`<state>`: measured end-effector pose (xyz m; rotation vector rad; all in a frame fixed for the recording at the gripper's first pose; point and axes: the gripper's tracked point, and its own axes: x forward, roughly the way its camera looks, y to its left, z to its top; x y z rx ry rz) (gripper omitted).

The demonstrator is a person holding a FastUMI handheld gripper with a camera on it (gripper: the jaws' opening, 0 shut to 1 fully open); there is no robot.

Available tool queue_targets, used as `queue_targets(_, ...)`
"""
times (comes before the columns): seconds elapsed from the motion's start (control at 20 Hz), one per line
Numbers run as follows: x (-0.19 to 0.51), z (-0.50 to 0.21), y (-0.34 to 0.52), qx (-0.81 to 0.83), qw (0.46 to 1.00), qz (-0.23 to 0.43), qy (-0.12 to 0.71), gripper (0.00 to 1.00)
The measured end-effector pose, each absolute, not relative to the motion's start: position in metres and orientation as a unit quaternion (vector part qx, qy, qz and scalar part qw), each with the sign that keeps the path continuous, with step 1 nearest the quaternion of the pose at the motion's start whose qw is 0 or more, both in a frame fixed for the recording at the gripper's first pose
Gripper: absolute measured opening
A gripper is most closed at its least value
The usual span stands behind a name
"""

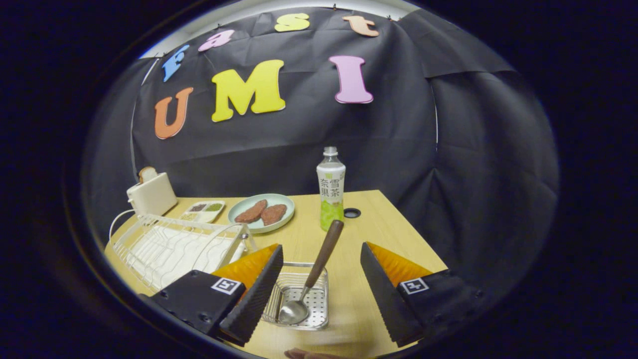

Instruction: Take the plate from the dish rack, then take the spoon from the basket and place it into the plate.

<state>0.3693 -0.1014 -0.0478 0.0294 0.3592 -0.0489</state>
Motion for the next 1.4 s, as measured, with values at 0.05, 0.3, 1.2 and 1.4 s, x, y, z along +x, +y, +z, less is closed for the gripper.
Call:
queue_targets(0.05,0.377,-0.047,-0.100,0.023,0.983,-0.020,0.181,1.00)
queue_targets(0.3,0.398,-0.064,-0.097,0.047,0.974,-0.021,0.219,0.79)
queue_targets(1.2,0.250,0.086,-0.053,-0.036,0.997,-0.065,0.025,0.13)
queue_targets(1.4,0.191,0.097,-0.020,-0.030,0.998,-0.045,0.016,0.13)
